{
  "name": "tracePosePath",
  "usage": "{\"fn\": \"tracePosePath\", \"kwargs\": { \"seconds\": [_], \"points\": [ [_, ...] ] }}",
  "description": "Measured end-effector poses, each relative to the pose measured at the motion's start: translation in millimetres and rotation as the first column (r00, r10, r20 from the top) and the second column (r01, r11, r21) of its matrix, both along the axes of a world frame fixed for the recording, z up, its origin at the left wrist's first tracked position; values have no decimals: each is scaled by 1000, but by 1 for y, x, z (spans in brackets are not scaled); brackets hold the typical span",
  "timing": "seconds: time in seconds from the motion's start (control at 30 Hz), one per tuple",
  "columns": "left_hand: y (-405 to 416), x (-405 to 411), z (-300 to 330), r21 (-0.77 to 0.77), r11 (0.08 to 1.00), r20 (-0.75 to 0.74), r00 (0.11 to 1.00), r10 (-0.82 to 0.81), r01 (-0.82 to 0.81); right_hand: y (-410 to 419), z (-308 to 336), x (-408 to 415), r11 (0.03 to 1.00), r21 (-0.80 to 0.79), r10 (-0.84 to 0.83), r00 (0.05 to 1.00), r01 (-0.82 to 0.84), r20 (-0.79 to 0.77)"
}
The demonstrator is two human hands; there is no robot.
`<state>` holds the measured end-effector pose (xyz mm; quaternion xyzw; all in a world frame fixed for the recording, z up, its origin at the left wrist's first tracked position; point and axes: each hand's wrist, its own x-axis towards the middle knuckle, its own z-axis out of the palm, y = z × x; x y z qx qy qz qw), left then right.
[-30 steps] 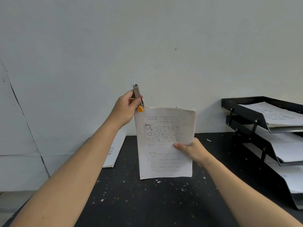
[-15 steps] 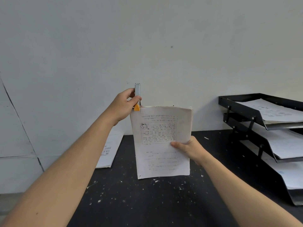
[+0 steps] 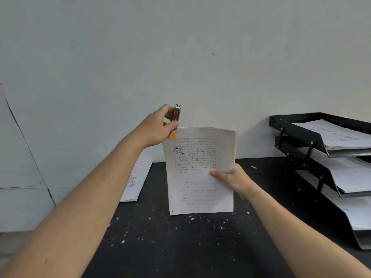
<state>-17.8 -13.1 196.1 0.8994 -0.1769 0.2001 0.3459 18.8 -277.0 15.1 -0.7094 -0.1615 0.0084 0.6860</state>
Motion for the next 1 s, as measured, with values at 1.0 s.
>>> {"fn": "tracePosePath", "kwargs": {
  "seconds": [1.0],
  "points": [
    [5, 8, -5, -311, 946, -36, 994, -103, 87, -1, 0, -3, 1000, 13, 10, 1000, -10, 0]
  ]
}}
